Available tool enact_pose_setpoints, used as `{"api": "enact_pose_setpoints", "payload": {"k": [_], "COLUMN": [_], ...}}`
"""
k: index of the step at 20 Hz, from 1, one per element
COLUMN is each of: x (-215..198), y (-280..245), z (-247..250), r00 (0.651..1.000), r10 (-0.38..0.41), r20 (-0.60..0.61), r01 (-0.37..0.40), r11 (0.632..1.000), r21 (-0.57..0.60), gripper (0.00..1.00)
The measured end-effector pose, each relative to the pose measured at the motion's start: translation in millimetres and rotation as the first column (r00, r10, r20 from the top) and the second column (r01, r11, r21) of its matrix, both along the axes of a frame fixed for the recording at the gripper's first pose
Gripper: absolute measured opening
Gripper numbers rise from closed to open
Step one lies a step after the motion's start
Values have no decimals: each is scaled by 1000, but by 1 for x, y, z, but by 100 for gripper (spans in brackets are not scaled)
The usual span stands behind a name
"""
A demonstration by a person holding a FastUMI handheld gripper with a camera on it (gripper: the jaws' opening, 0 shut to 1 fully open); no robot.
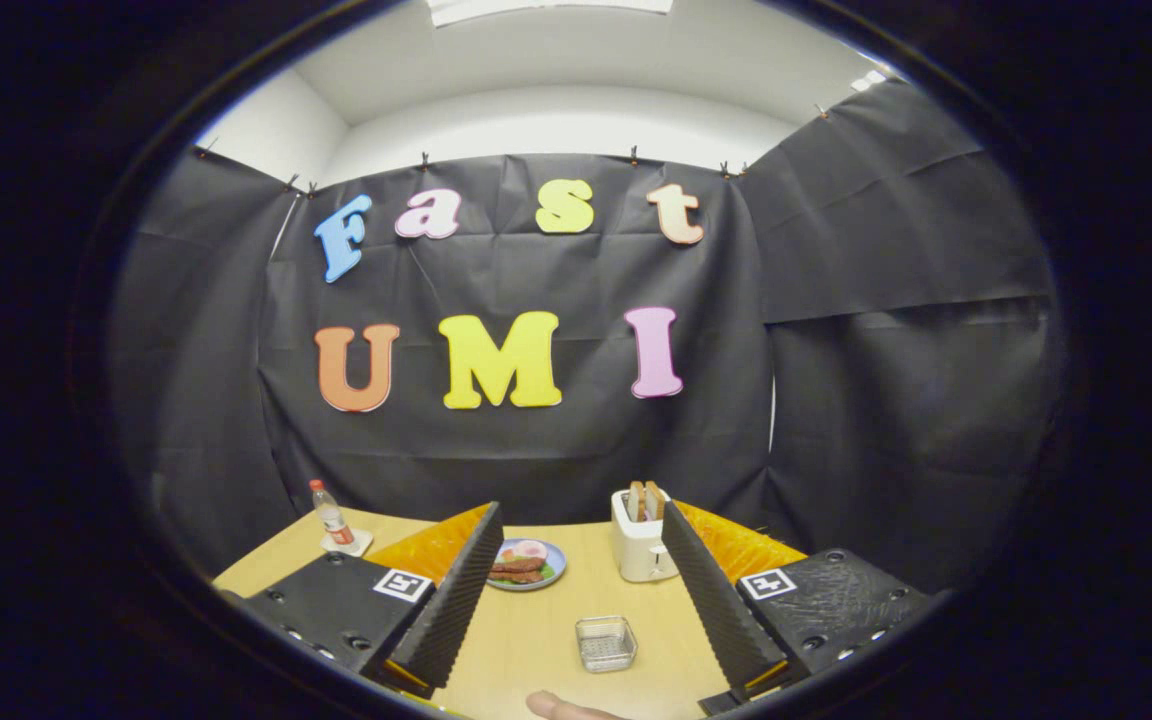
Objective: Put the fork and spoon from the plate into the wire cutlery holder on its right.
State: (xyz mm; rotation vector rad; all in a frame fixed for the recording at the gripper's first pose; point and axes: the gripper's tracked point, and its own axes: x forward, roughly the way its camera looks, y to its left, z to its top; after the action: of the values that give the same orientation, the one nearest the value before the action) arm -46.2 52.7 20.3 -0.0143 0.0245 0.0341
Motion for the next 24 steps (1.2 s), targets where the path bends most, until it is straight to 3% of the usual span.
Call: {"api": "enact_pose_setpoints", "payload": {"k": [9, 16, 24], "x": [18, 35, 58], "y": [5, 30, 124], "z": [-22, -69, -158], "r00": [998, 986, 919], "r10": [33, 70, 177], "r20": [-58, -153, -352], "r01": [-34, -80, -209], "r11": [999, 995, 977], "r21": [-18, -55, -53], "gripper": [96, 96, 96]}}
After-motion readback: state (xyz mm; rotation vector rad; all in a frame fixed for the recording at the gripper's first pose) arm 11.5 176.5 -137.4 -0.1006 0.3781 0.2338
